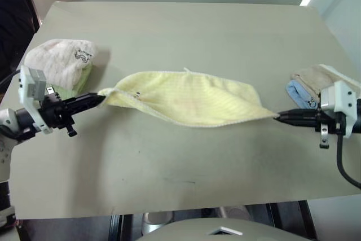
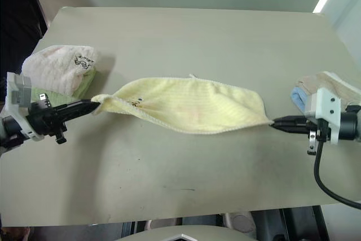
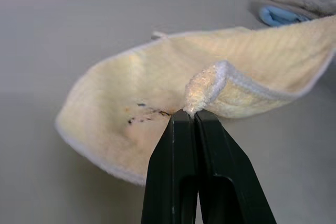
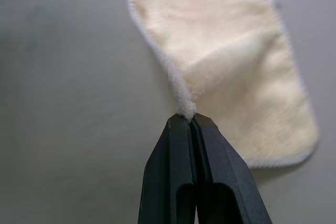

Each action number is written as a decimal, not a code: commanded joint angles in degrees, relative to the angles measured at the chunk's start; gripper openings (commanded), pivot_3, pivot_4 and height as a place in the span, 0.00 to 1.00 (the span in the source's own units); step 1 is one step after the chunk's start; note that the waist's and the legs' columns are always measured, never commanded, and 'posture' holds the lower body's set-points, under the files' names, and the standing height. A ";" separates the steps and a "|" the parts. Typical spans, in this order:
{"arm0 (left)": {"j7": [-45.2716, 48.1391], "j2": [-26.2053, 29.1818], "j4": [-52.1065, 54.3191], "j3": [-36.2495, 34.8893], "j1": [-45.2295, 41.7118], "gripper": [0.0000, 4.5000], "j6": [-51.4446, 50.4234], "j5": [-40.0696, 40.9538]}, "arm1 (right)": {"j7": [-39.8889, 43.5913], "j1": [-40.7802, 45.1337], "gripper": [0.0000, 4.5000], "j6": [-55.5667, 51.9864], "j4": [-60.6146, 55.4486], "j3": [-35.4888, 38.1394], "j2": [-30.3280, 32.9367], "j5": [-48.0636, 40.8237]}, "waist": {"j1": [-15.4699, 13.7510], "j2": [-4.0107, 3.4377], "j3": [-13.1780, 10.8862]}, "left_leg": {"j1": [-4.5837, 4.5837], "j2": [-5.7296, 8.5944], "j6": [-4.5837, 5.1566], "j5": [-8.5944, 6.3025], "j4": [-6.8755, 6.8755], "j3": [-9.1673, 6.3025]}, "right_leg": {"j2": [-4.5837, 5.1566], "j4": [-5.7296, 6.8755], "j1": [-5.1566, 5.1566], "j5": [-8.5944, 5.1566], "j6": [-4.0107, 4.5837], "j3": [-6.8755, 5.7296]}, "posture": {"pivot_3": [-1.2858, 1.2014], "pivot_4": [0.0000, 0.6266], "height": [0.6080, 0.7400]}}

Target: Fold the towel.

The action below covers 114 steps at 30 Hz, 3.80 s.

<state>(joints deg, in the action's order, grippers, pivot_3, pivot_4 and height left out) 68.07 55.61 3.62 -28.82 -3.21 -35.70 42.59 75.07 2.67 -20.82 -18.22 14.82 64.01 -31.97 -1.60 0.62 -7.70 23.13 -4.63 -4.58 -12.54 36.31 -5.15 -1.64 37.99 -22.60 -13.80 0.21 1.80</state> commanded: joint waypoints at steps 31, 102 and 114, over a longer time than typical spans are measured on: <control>-12.91 -5.62 -44.42 10.97 -49.27 0.00 27.71 -20.29 | -8.90 51.25 0.00 31.06 51.60 -16.60 -10.27 29.17 | 0.21 -0.02 -0.01 | 0.91 -0.19 0.86 0.38 0.17 -0.21 | -0.07 -0.02 -1.44 1.47 -0.54 1.38 | 0.52 0.24 1.00; -8.05 -7.50 -64.19 27.66 -45.54 0.78 43.34 -41.53 | -7.23 46.53 0.74 24.33 58.62 -24.18 -21.87 33.56 | 1.29 -0.03 0.02 | 1.13 -0.13 1.74 0.48 0.43 0.69 | -0.15 0.02 -2.54 2.81 -0.57 2.74 | 0.52 0.24 1.00; -18.26 -7.17 -58.65 16.72 -46.15 1.00 40.41 -33.73 | -7.45 32.89 0.99 0.68 32.39 -8.96 -15.57 16.90 | 1.11 -0.01 0.03 | 1.16 -0.10 1.74 0.54 0.59 0.85 | -0.15 -0.01 -2.43 2.72 -0.51 2.78 | 0.52 0.24 1.00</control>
<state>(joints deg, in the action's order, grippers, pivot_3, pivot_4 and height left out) 50.90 47.50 -57.67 -10.05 -48.37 5.48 7.36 67.01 36.14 -14.86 19.40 2.56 46.95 -10.82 -0.49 0.61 -7.68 24.27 -4.73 -2.84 -12.00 36.94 -4.26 -1.80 37.98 -25.01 -11.11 -0.32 4.58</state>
